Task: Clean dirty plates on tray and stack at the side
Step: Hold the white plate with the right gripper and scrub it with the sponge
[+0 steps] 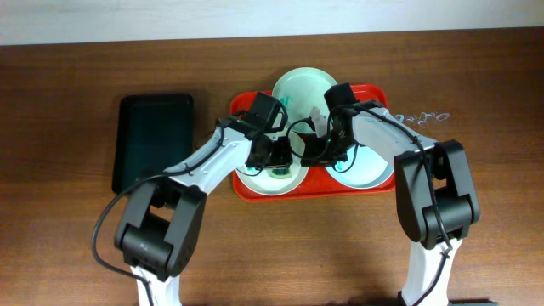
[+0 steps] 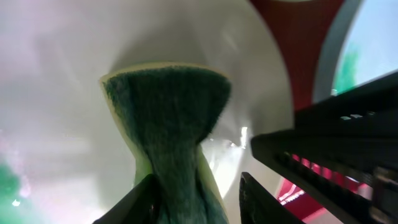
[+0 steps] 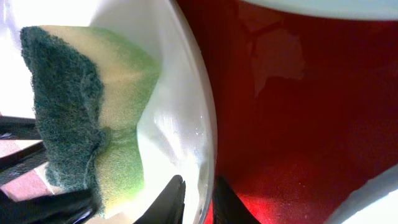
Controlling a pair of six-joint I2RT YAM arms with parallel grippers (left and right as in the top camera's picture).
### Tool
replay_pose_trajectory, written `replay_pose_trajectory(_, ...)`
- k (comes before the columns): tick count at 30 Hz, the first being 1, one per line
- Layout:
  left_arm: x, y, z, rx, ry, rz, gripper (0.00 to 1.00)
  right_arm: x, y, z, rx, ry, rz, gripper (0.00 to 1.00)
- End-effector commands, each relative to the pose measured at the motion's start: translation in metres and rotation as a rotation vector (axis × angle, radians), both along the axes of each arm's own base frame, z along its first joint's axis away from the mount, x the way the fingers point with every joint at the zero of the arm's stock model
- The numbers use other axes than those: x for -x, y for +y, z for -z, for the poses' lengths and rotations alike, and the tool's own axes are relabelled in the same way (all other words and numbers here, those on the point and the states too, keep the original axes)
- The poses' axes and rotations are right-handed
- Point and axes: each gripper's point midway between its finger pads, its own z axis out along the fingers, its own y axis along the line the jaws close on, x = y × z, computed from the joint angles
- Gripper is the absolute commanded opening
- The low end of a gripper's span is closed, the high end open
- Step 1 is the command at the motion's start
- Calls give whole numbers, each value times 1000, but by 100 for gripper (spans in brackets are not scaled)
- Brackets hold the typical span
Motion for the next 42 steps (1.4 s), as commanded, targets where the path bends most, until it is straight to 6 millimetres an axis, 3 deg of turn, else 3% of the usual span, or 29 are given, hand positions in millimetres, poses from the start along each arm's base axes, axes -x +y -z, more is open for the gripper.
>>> replay_pose_trajectory(1, 4, 0, 16, -21, 29, -3, 30, 8, 1, 10, 7, 35, -4, 18)
replay_pose_trajectory(4, 0, 9, 19, -69, 9, -21, 27, 8, 1, 10, 8, 35, -4, 18)
replay_pose_trajectory(5, -3, 16, 21, -110, -7, -35, 29, 8, 1, 10, 8, 35, -4, 18)
replay_pose_trajectory(7, -4, 21, 23, -137, -13, -42, 45, 8, 1, 10, 8, 35, -4, 18)
replay_pose_trajectory(9, -4, 20, 23, -136, -15, -41, 44, 8, 1, 10, 8, 35, -4, 18)
replay_pose_trajectory(10, -4, 20, 23, -136, -15, -41, 32, 8, 1, 10, 8, 35, -4, 18)
replay_pose_trajectory(14, -6, 22, 24, -149, -22, -46, 0, 8, 1, 10, 8, 35, -4, 18)
replay_pose_trajectory(15, -7, 26, 24, -168, -30, -53, 0, 8, 1, 10, 8, 35, -4, 18)
replay_pose_trajectory(17, -13, 58, 28, -319, -60, -103, 0, 8, 1, 10, 8, 35, -4, 18)
replay_pose_trajectory(21, -21, 153, 15, -765, -148, -217, 0, 8, 0, 11, 15, 34, -3, 10)
replay_pose_trajectory(23, -23, 176, 2, -878, -167, -236, 0, 8, 0, 11, 15, 34, -3, 8)
replay_pose_trajectory(25, -31, 168, -7, -816, -174, -251, 0, 8, 0, 11, 15, 34, -3, 8)
replay_pose_trajectory(27, -38, 140, -16, -661, -162, -243, 0, 8, 0, 11, 15, 34, -3, 7)
replay_pose_trajectory(31, -35, 46, -21, -153, -46, -126, 0, 8, 0, 11, 15, 34, -3, 4)
replay_pose_trajectory(32, -34, 32, -22, -86, -33, -102, 0, 8, 0, 11, 15, 33, -3, 4)
replay_pose_trajectory(35, -31, 24, -15, -76, -21, -83, 0, 8, 0, 10, 14, 33, -3, 4)
replay_pose_trajectory(39, -23, 22, 14, -108, 36, -68, 0, 4, 1, 7, 8, 22, -3, 4)
replay_pose_trajectory(42, -23, 43, 43, -240, 50, -92, 0, -3, 2, -5, 12, 15, -3, 4)
